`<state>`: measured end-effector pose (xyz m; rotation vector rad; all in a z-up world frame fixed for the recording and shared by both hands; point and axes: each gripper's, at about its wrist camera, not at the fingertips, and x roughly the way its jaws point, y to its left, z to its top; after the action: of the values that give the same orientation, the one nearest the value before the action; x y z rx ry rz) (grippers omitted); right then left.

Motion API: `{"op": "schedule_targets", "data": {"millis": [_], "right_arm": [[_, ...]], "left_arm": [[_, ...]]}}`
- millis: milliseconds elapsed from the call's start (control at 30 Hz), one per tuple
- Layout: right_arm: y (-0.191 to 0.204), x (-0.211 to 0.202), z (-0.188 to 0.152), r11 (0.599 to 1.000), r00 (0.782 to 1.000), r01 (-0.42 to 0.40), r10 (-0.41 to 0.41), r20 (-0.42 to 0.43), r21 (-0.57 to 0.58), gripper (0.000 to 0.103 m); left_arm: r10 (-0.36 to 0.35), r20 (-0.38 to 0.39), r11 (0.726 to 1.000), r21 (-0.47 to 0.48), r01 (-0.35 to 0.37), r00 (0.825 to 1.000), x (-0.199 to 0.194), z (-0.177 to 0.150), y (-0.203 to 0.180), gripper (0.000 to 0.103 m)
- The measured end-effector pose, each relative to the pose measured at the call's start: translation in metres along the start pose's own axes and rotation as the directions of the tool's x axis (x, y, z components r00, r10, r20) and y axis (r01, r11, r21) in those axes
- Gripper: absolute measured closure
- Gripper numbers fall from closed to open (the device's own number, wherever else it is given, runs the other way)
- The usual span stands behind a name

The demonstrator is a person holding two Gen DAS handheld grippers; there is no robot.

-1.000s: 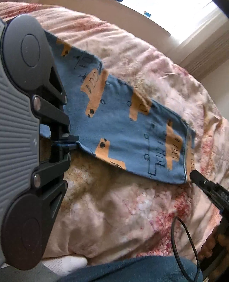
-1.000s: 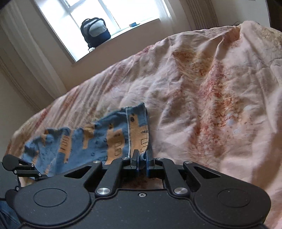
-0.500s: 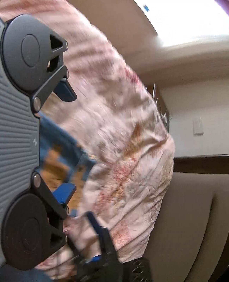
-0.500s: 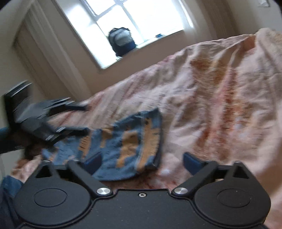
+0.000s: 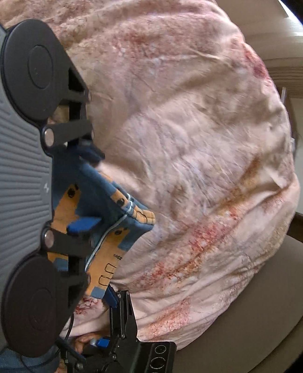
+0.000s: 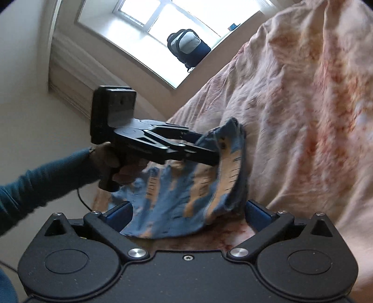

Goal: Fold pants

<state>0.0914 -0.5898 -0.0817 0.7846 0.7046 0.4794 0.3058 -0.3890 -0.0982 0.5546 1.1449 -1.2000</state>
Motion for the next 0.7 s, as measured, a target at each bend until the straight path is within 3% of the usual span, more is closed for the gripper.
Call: {"op": "schedule_targets", "data": {"millis": [67, 167, 233, 300, 333, 400, 500, 600, 700], "right_arm": [[-0.002, -0.001, 0.001, 0.999, 1.0, 0.025, -0.026, 0.01, 0.032, 0.009], [-0.005, -0.005, -0.001, 0.995, 0.998, 0.052, -0.054, 0.027, 0.083, 0.019], [-0.007, -0.006, -0.002, 0.987, 0.993, 0.111, -0.114, 0.016, 0.115, 0.05], [-0.01, -0.006, -0.002, 0.979, 0.986, 0.165, -0.166, -0.002, 0.121, 0.076], [-0.009, -0.007, -0.004, 0.977, 0.983, 0.181, -0.182, -0.003, 0.112, 0.083], [0.0, -0.008, -0.008, 0.976, 0.978, 0.206, -0.207, 0.008, 0.067, 0.086], [0.028, -0.006, -0.017, 0.95, 0.954, 0.299, -0.297, 0.033, -0.093, 0.089], [0.056, -0.01, -0.025, 0.893, 0.928, 0.372, -0.36, 0.095, -0.255, 0.09], [0.067, -0.025, -0.026, 0.881, 0.919, 0.39, -0.357, 0.164, -0.268, 0.091]], "left_arm": [[-0.003, -0.03, 1.0, -0.02, 0.002, 1.0, 0.0, 0.004, 0.001, 0.066], [0.057, -0.06, 0.998, 0.015, -0.057, 0.997, 0.002, 0.007, -0.01, 0.085], [0.147, -0.048, 0.989, 0.041, -0.145, 0.988, 0.002, 0.009, -0.028, 0.089], [0.231, -0.04, 0.973, 0.01, -0.231, 0.972, -0.001, 0.008, -0.042, 0.095], [0.271, -0.034, 0.963, 0.007, -0.271, 0.962, -0.003, 0.007, -0.051, 0.097], [0.337, -0.002, 0.941, 0.045, -0.336, 0.942, -0.007, 0.001, -0.07, 0.099], [0.391, 0.074, 0.909, 0.123, -0.398, 0.917, -0.017, -0.009, -0.091, 0.1], [0.385, 0.132, 0.907, 0.131, -0.401, 0.913, -0.03, -0.01, -0.1, 0.1], [0.349, 0.176, 0.919, 0.13, -0.373, 0.921, -0.04, -0.001, -0.105, 0.099]]}}
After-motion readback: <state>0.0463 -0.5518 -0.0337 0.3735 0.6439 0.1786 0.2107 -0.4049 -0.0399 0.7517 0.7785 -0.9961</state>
